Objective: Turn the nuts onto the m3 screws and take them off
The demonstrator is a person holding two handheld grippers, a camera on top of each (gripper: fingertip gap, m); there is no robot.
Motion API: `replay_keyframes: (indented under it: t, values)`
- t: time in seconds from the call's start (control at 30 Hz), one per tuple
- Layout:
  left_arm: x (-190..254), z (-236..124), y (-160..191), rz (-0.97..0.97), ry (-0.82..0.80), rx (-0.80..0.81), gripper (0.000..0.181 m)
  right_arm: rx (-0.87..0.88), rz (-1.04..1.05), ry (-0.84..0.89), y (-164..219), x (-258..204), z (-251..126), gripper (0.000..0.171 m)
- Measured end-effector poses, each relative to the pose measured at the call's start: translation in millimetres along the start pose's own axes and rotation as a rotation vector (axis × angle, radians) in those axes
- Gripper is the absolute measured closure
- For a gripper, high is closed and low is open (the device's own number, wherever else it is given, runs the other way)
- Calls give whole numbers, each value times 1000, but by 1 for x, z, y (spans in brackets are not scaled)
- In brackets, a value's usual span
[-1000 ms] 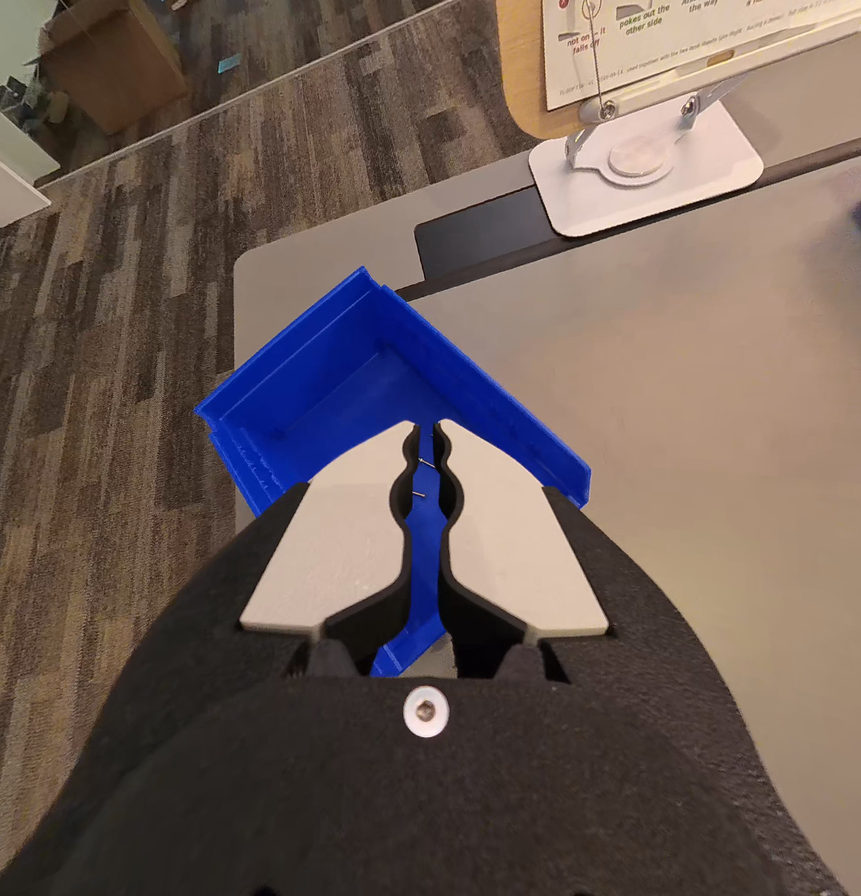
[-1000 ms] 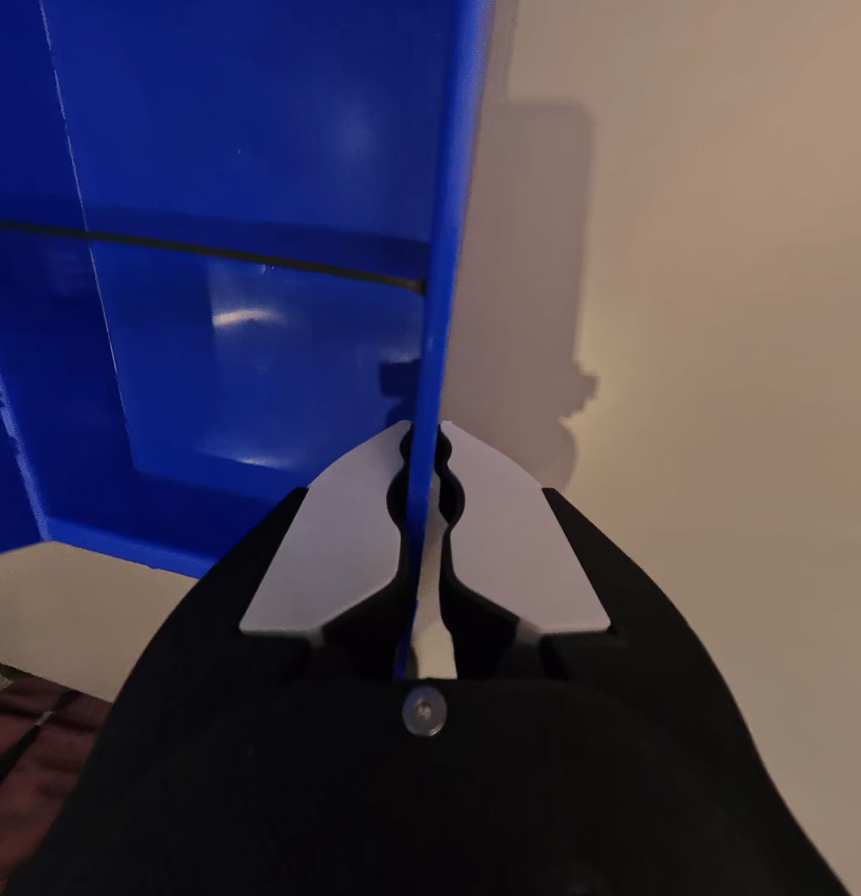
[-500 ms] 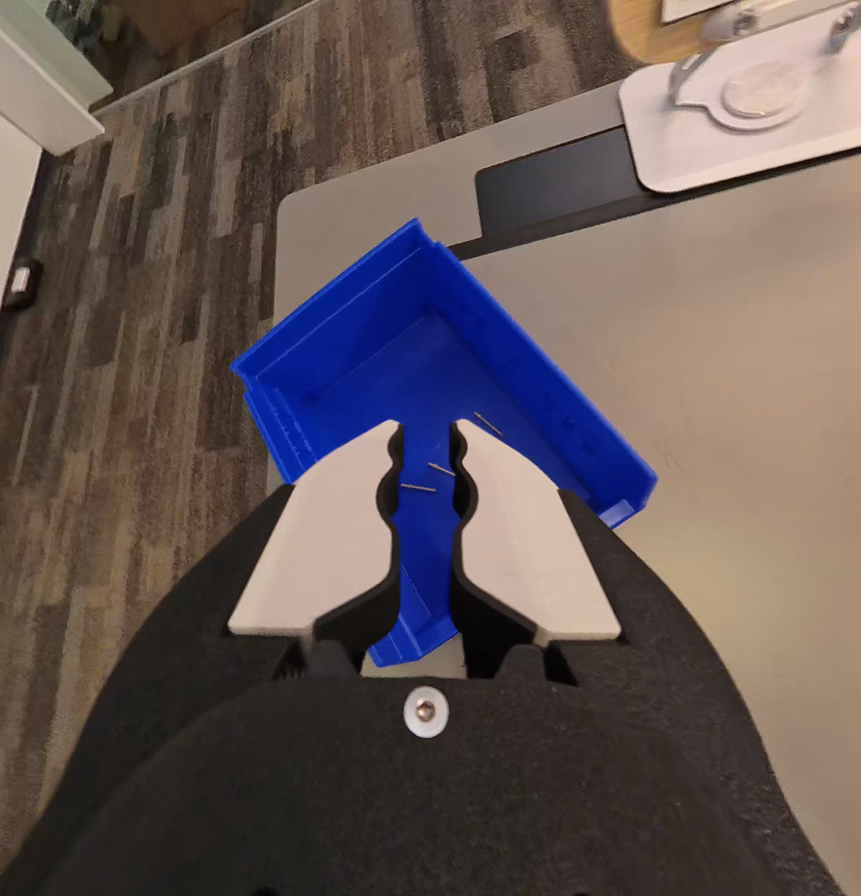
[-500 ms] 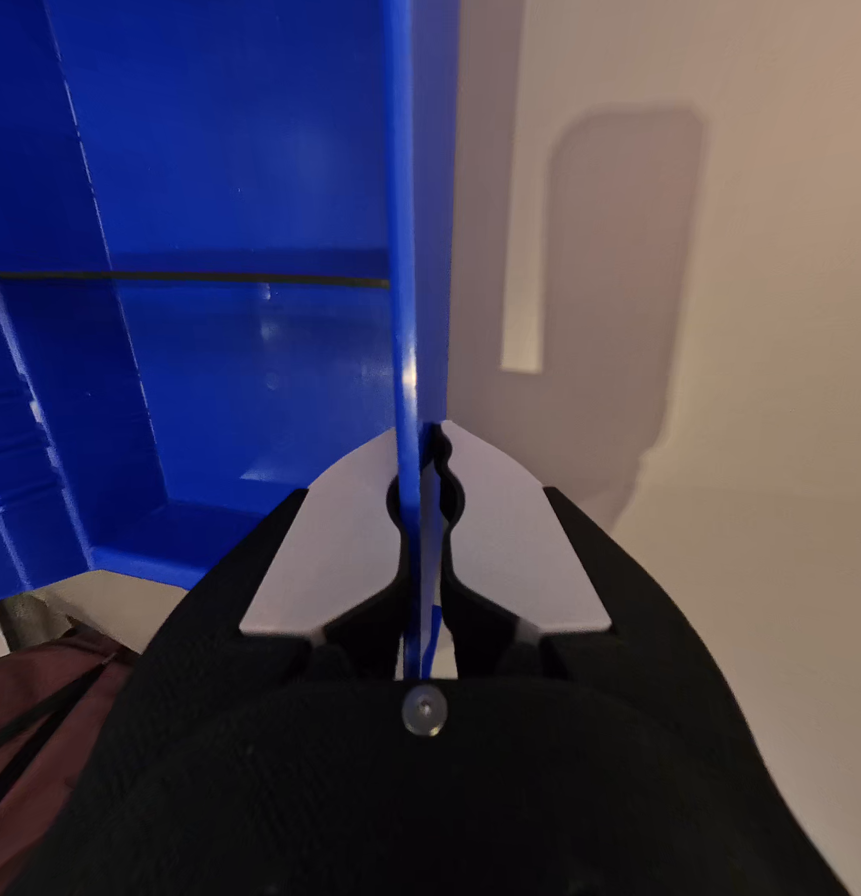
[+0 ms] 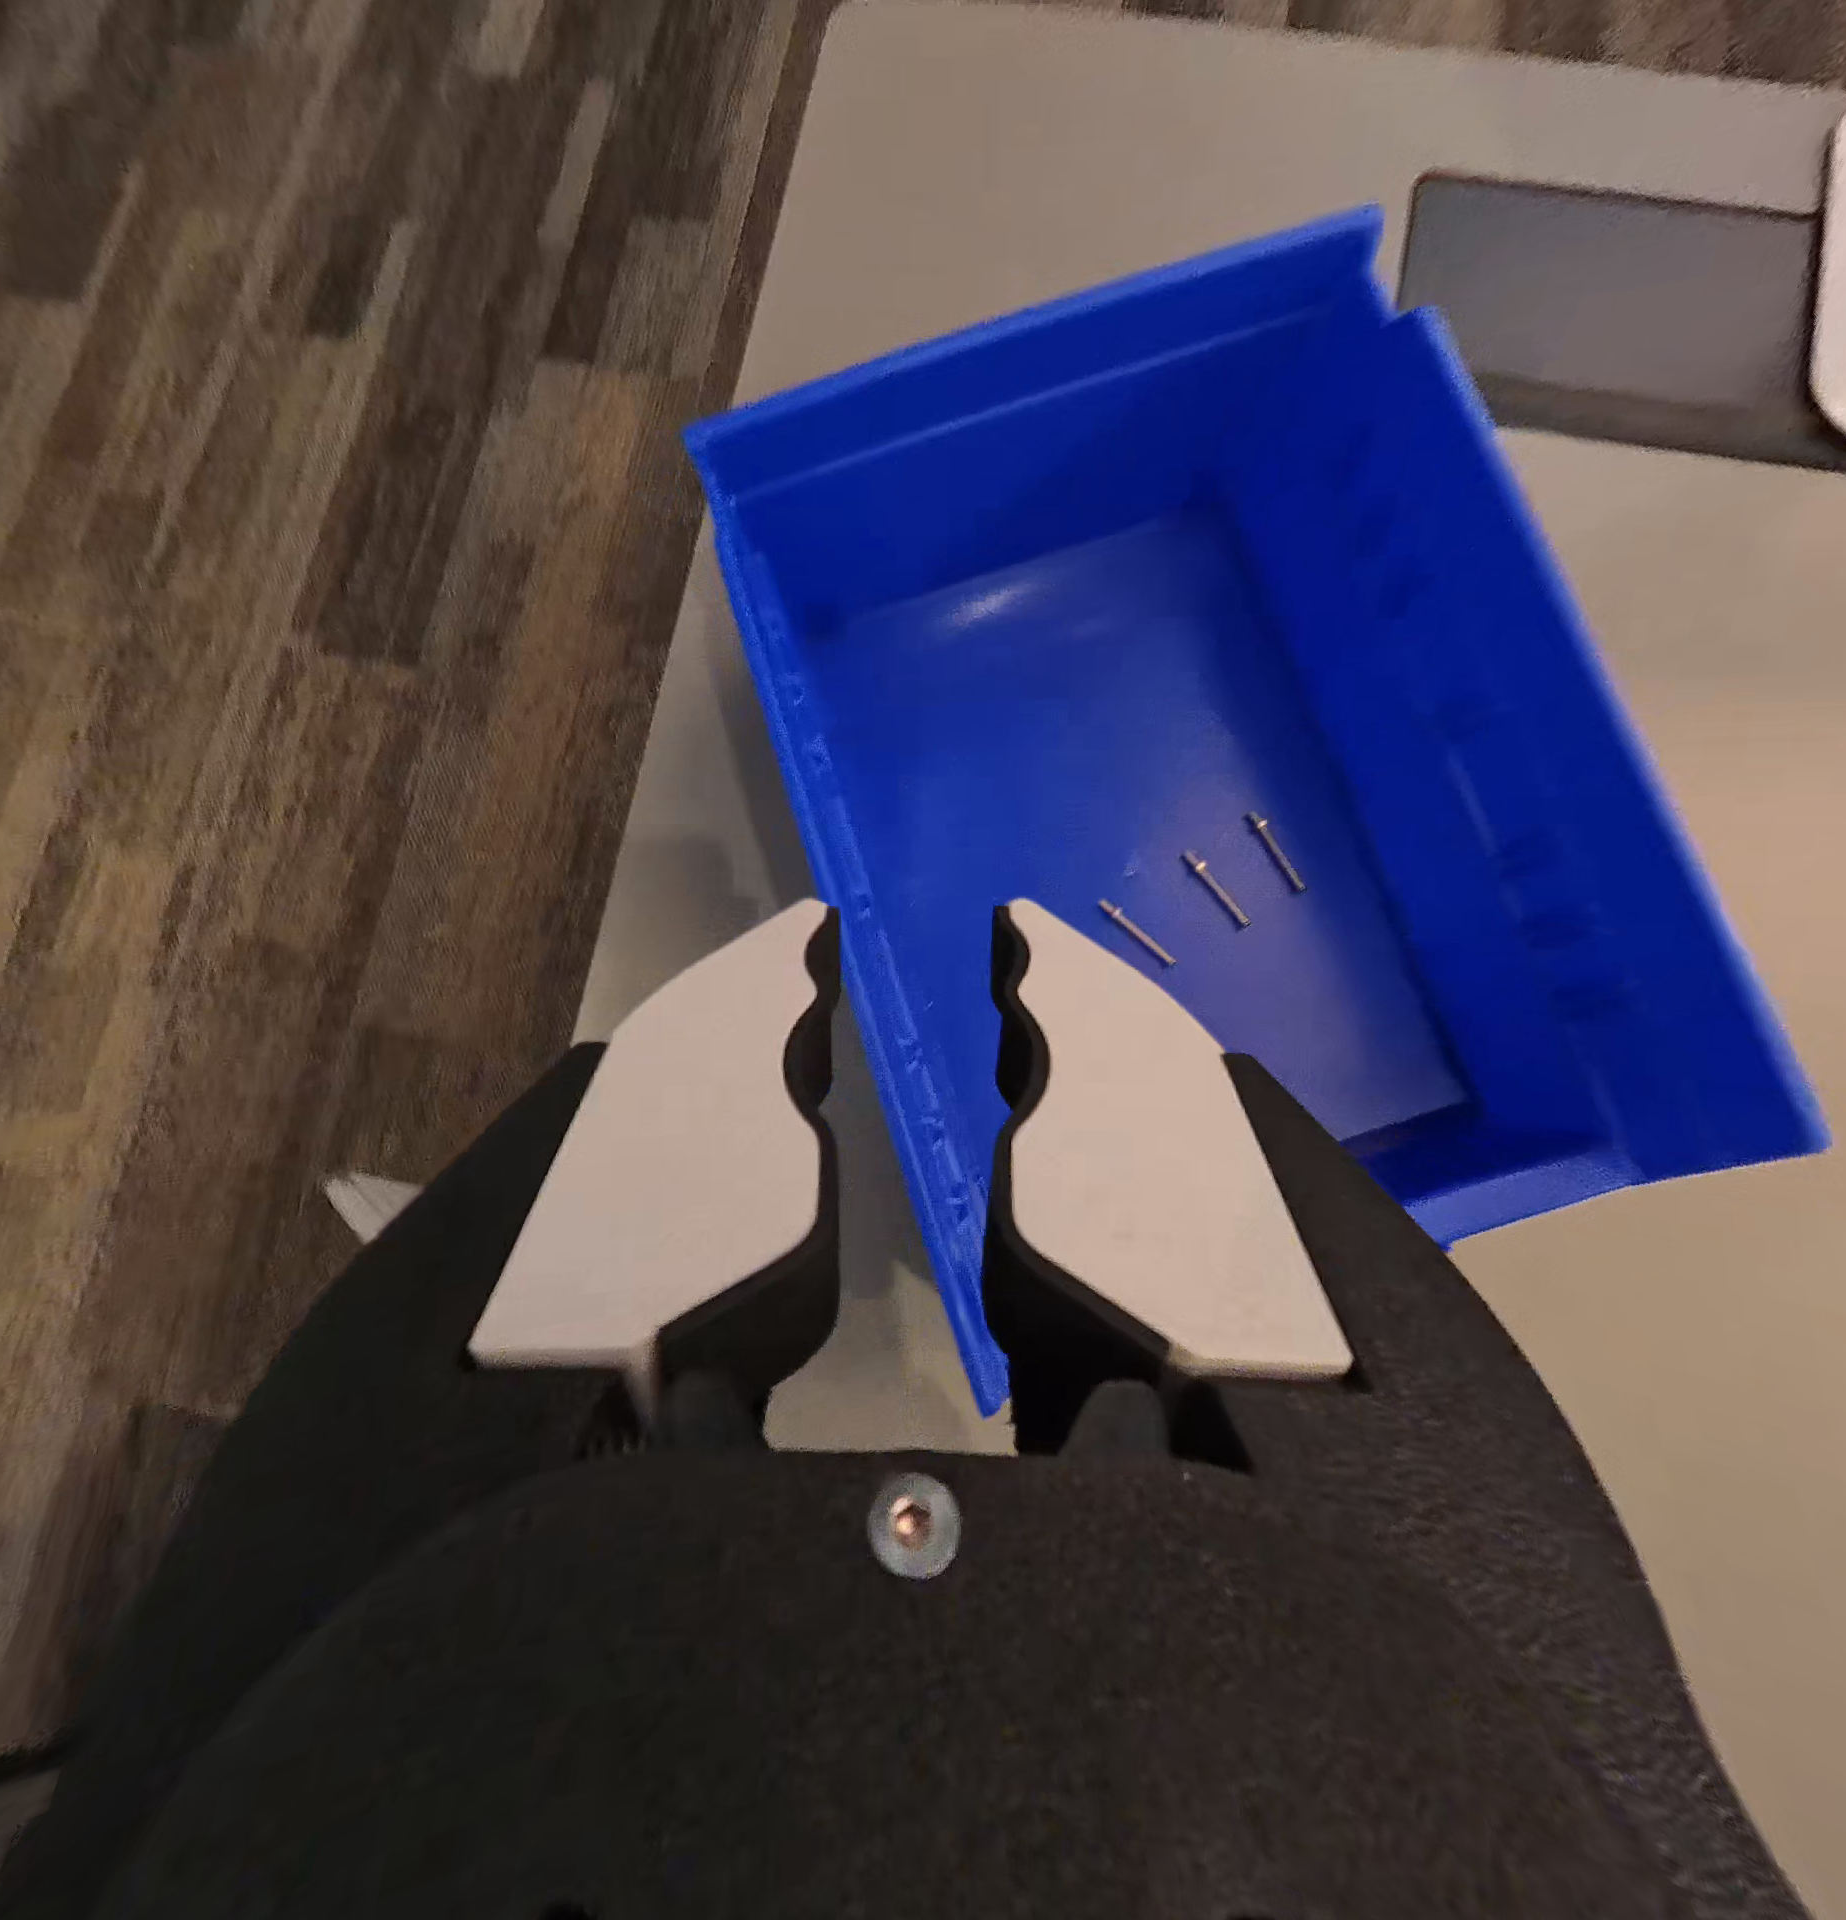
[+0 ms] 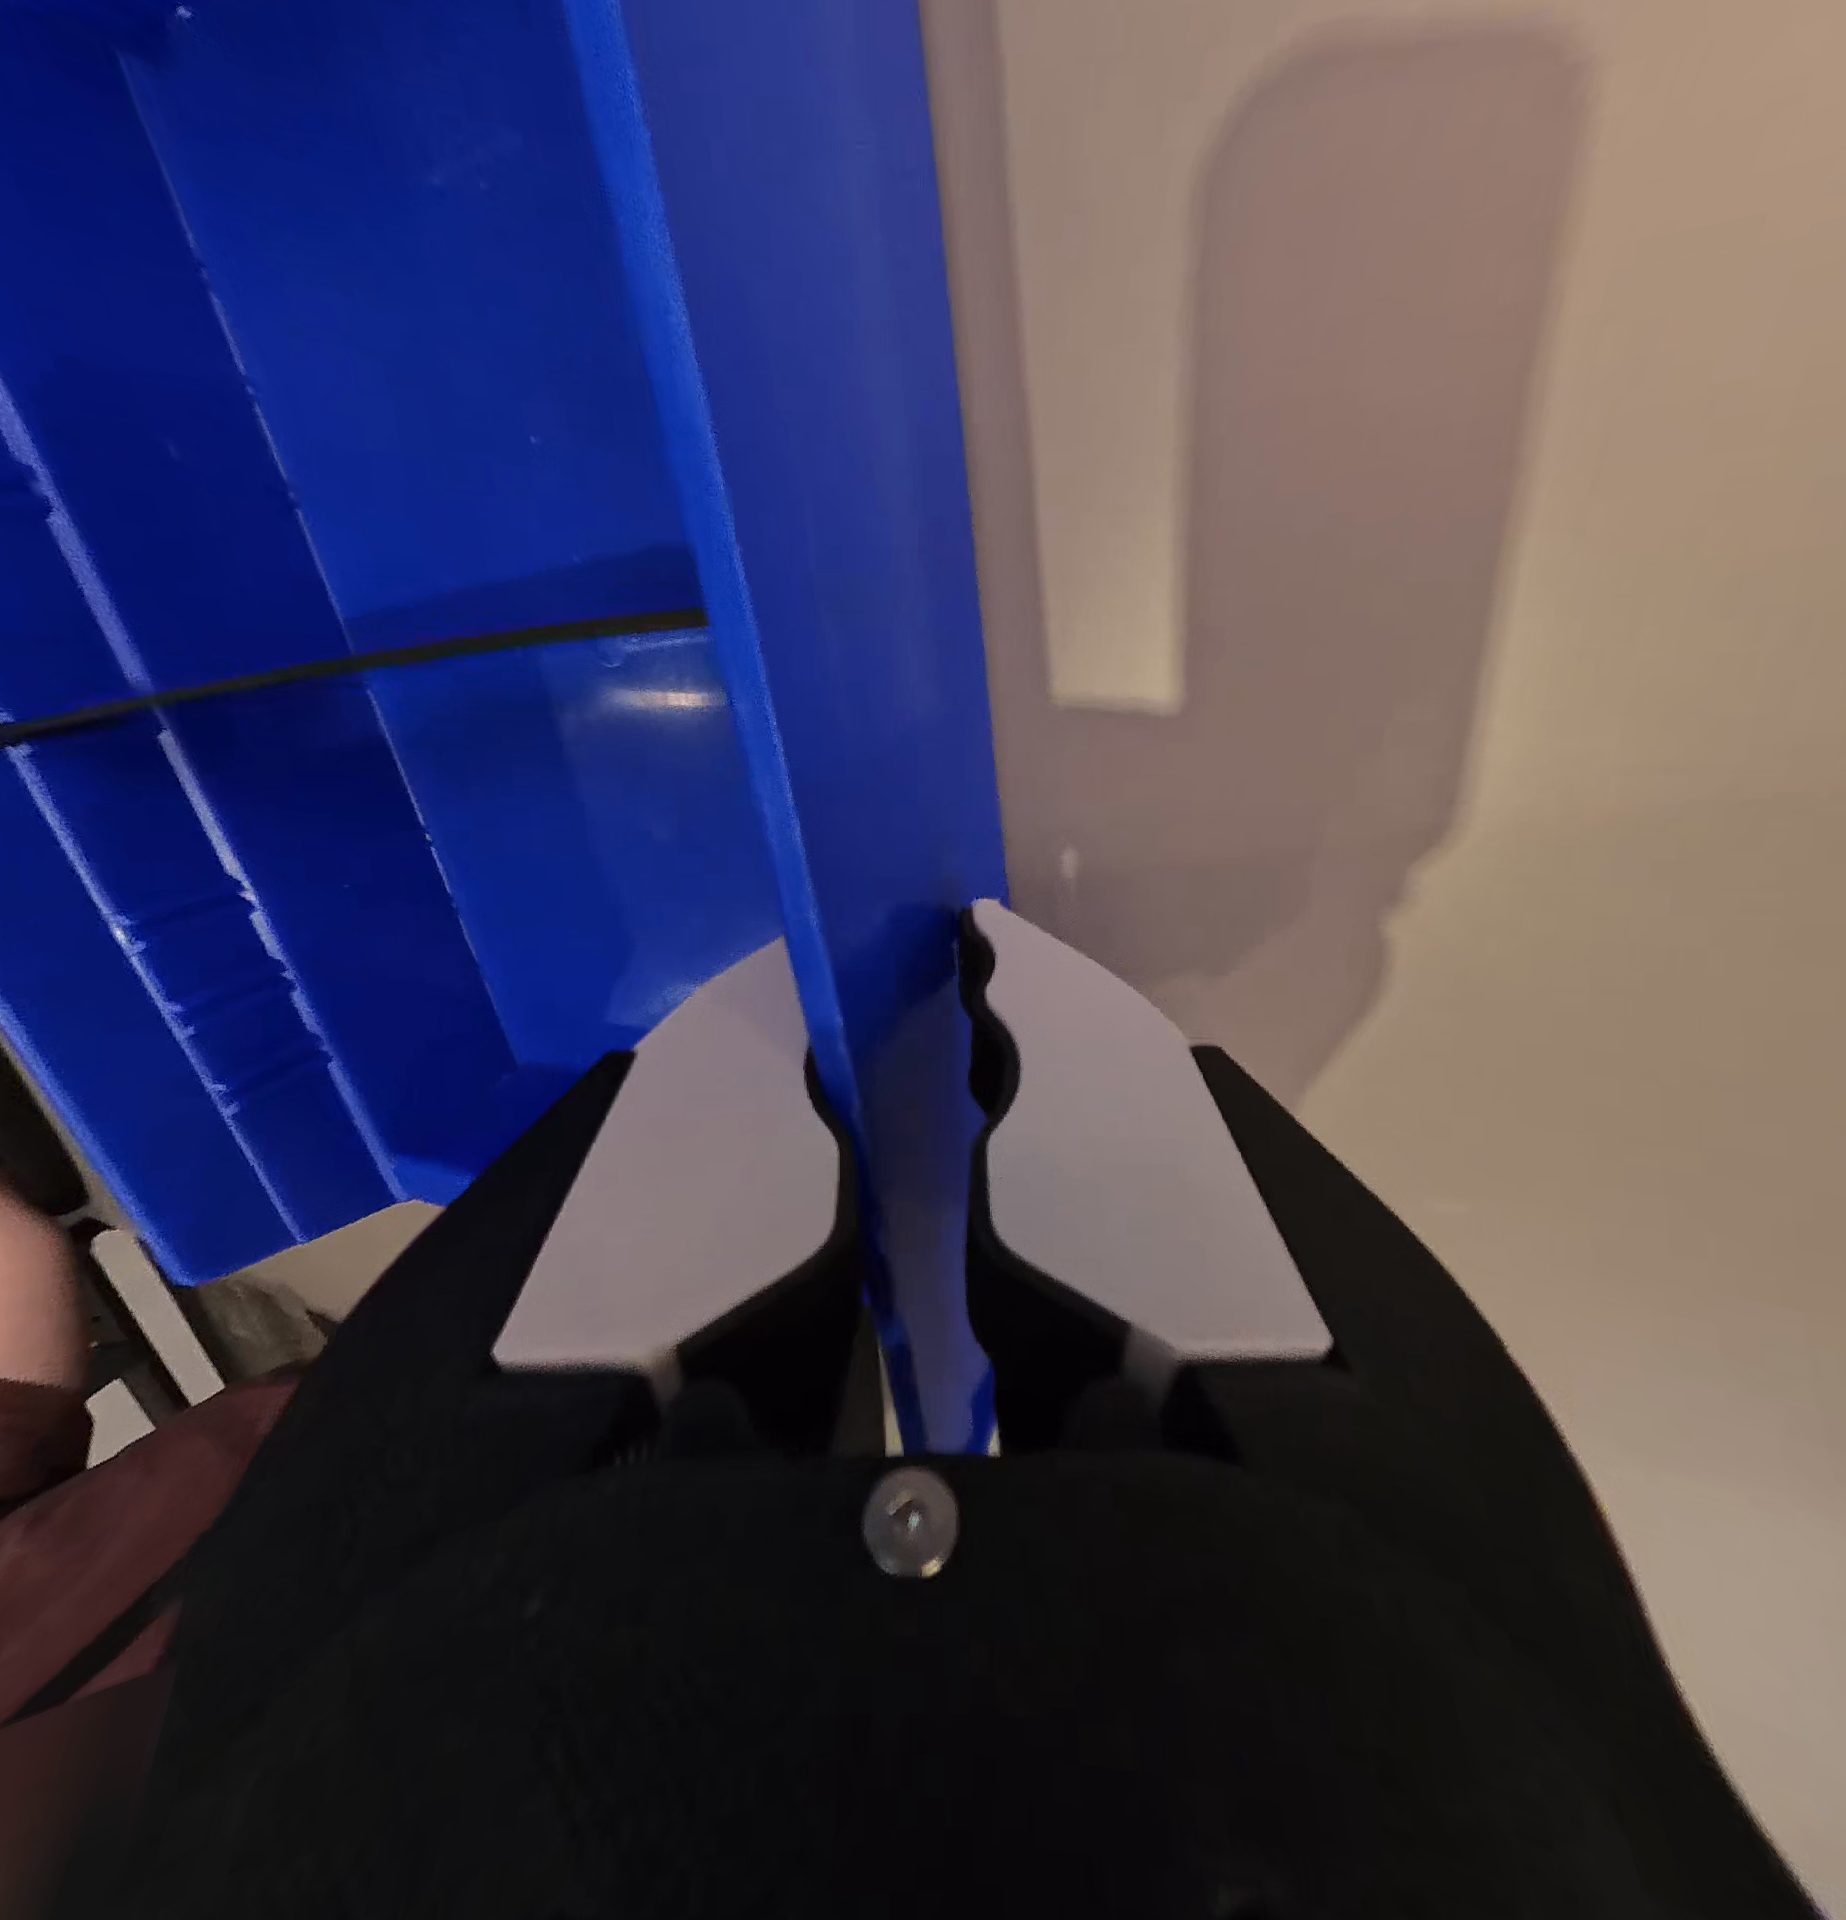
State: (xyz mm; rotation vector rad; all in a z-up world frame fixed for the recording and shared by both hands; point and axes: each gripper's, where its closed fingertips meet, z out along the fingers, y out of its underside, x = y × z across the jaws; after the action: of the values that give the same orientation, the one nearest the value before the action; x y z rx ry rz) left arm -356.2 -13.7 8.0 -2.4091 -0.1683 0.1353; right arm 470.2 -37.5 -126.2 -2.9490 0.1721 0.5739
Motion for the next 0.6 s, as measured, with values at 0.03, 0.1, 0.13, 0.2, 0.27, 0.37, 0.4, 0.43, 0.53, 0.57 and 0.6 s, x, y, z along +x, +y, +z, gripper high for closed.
replay_keyframes:
  t: [0.03,0.1,0.13,0.2,0.27,0.37,0.4,0.43,0.53,0.57,0.6]
  values:
    - [-4,4,4,-14,5,-20,155,-12,-5,18,2,0,0,156]
    - [-6,10,11,-42,34,-51,155,-40,-6,27,5,-3,1,156]
    - [-4,12,15,-47,60,-72,158,-49,-5,27,7,-4,2,156]
    - [-3,14,23,-42,78,-107,157,-36,10,37,5,-4,0,157]
    - [-6,15,26,-46,70,-120,156,17,26,55,-2,-2,-8,147]
    - [-9,18,31,-58,72,-142,157,118,15,99,-12,-1,-26,144]
    - [-9,19,33,-64,72,-154,159,160,8,107,-16,-2,-33,144]
    - [-9,21,35,-69,81,-162,162,201,0,107,-19,-5,-40,144]
    - [-4,24,39,-89,133,-191,179,292,-26,107,-27,-12,-57,144]
    - [-3,26,41,-98,141,-203,176,309,-35,107,-29,-14,-60,144]
    - [-4,27,41,-105,143,-208,176,322,-44,107,-31,-15,-62,144]
